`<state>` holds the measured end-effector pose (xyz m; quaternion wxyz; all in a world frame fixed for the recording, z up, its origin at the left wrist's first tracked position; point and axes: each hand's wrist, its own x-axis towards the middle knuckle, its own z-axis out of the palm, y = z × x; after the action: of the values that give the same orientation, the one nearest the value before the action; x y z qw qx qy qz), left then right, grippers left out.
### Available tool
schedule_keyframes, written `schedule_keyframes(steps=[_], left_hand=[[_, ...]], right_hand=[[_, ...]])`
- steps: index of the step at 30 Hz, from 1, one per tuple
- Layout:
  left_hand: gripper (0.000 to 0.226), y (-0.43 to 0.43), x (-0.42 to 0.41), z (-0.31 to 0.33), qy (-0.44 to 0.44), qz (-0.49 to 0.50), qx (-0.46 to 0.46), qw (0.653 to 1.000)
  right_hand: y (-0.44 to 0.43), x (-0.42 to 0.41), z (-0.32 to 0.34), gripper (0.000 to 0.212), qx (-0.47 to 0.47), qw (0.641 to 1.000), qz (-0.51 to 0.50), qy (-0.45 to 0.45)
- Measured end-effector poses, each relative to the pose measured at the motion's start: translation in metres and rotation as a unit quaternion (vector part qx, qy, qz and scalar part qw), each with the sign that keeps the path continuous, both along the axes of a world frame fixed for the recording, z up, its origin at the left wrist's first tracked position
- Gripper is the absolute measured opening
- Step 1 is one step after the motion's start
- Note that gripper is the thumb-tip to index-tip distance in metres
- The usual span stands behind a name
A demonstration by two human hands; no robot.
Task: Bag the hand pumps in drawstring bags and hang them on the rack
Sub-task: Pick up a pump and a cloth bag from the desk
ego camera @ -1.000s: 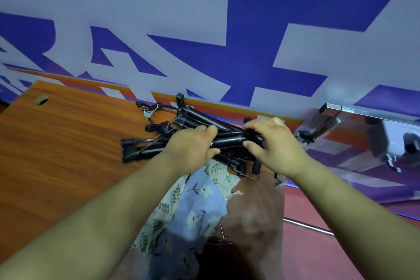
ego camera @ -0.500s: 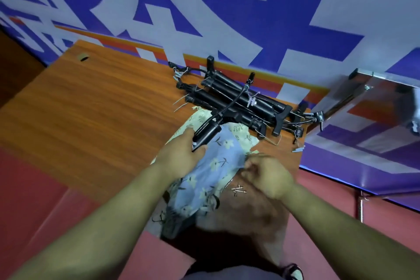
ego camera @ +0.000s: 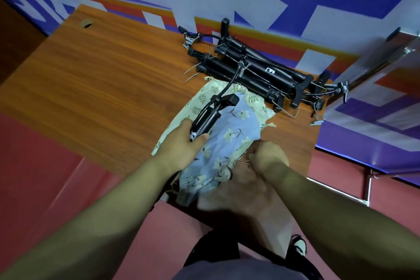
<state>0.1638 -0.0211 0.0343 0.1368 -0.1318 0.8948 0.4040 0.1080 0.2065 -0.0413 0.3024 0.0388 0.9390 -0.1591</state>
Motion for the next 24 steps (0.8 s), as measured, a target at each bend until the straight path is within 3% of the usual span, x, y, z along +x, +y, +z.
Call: schedule_keyframes(steps=[6,10,13,18,21,24], left_hand=[[0.020,-0.002,0.001,0.000,-0.005,0.004,0.037,0.999],[0.026,0.000,-0.003,-0.001,-0.017,0.005,0.071,0.997],[0.022,0.004,-0.009,-0.002,-0.021,0.008,0.091,0.996],[0.026,0.013,-0.025,0.003,-0.027,0.024,0.099,0.994],[0.022,0.023,-0.038,0.012,-0.041,0.014,0.100,0.994],[0.041,0.034,-0.053,0.020,-0.047,0.001,0.107,0.993]], right_hand=[[-0.004,0.002,-0.005,0.027,-0.010,0.996,-0.086,-0.024],[0.002,-0.003,-0.006,0.012,-0.059,0.993,-0.104,-0.023],[0.014,-0.010,-0.003,0.023,-0.112,0.983,-0.145,0.013],[0.019,-0.018,0.021,0.014,-0.369,0.878,-0.305,-0.008],[0.012,-0.026,0.043,0.023,-0.437,0.831,-0.344,-0.019],[0.002,-0.035,0.058,0.020,-0.474,0.784,-0.400,-0.019]])
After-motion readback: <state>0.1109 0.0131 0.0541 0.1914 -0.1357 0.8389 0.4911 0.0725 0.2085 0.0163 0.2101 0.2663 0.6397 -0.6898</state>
